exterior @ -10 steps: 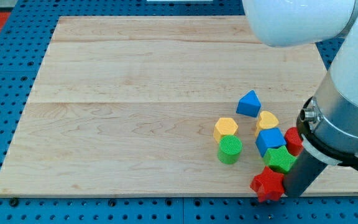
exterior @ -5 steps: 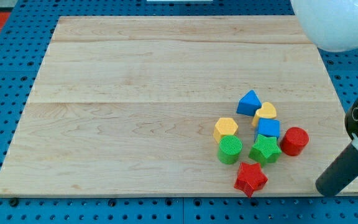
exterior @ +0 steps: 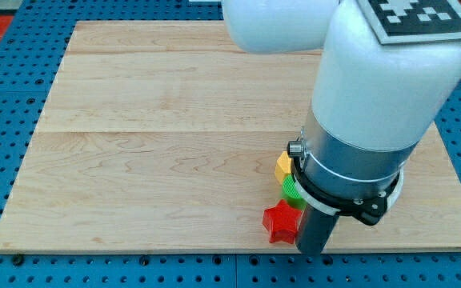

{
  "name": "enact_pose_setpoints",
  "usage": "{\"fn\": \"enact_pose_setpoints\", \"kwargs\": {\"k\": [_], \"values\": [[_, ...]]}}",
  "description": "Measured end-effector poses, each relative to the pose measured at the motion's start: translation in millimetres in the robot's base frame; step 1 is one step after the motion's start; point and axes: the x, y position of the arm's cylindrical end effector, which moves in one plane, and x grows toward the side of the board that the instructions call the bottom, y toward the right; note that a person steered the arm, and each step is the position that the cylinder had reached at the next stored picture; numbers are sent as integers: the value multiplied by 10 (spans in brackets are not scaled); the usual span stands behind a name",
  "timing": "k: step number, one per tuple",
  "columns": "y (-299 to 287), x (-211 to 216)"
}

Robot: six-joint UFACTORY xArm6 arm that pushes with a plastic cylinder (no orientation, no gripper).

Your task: Move the red star left to the green circle

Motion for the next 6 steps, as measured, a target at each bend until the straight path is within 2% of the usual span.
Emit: {"fn": "enact_pose_setpoints", "kwargs": {"k": [1, 2, 4, 5, 6], "values": [[-418, -41], [-420, -47], [124, -527], [179, -527], [-122, -497]]}}
